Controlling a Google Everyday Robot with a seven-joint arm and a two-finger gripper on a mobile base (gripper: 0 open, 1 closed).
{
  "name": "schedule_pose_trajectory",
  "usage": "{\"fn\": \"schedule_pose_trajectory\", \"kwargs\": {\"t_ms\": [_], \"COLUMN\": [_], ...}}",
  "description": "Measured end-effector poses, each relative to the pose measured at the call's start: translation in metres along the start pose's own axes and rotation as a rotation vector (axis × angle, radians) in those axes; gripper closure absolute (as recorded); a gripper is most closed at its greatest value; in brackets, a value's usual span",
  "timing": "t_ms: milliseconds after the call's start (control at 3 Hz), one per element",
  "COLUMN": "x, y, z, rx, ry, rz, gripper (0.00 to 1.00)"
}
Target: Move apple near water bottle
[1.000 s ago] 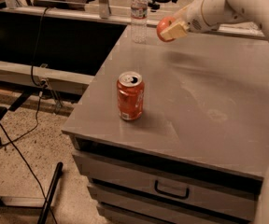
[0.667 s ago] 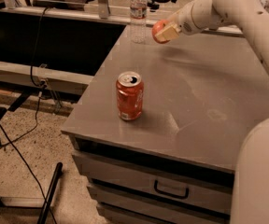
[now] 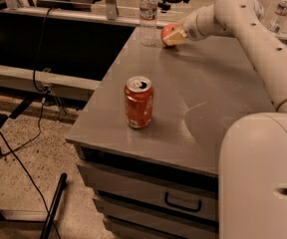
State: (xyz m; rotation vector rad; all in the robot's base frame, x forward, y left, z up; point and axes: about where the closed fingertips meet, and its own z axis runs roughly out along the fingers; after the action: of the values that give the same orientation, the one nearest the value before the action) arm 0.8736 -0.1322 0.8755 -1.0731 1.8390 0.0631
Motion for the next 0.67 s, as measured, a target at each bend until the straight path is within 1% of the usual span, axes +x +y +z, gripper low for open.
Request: {"fn": "schedule_pose_trajectory", "kwargs": {"t_ms": [333, 667], "x": [-0.0016, -0.0021], "y": [-0.0009, -0.0011], "z": [-0.0011, -0.0014], "rx": [0.0, 0.0], "ry": [0.0, 0.0], "rz": [0.0, 0.0], "gripper": [0.85, 0.61]}}
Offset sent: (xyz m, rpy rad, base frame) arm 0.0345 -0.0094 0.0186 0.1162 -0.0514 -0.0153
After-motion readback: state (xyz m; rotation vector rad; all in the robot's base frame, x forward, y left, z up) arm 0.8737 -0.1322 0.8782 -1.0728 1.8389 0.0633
